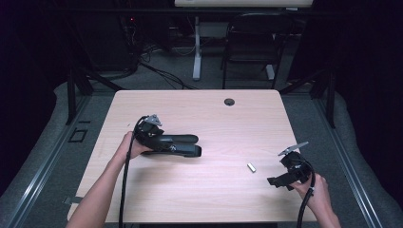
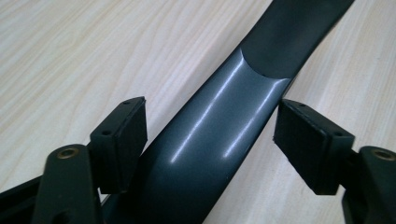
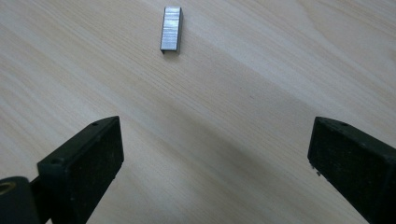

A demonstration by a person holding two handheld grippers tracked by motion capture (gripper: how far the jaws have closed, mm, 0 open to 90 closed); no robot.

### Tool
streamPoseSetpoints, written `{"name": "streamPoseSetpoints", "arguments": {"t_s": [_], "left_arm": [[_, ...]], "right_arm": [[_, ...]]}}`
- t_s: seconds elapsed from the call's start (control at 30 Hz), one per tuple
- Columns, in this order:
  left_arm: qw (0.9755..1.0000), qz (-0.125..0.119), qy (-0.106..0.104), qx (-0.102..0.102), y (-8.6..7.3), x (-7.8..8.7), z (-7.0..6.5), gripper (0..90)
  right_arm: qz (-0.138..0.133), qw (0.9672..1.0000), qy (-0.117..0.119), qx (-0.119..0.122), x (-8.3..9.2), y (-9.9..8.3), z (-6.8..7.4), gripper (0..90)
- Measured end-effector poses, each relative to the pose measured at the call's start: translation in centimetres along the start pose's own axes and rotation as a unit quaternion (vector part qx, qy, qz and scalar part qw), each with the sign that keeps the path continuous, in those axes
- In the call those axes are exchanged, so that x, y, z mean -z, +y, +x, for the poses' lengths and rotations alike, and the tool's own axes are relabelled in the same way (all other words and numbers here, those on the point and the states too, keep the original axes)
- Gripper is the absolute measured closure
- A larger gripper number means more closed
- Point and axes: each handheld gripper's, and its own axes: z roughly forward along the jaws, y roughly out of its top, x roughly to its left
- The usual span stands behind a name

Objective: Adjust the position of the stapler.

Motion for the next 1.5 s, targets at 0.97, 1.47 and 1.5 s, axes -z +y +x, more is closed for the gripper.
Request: {"name": "streamPoseSetpoints", "arguments": {"t_s": [0.97,1.47,1.5], "left_arm": [[0.9982,0.018,-0.049,-0.028,0.1,0.2,-2.0,47.9],[0.9927,0.048,-0.025,-0.108,1.3,-1.0,-3.2,53.2],[0.9927,0.044,-0.032,-0.108,1.2,-0.9,-3.0,53.2]], "right_arm": [[0.008,1.0000,0.004,-0.004,-0.3,0.1,0.1,7.0],[0.008,0.9999,0.000,0.007,0.0,0.1,0.1,8.4],[0.008,0.9999,0.000,0.007,0.0,0.1,0.1,8.4]]}}
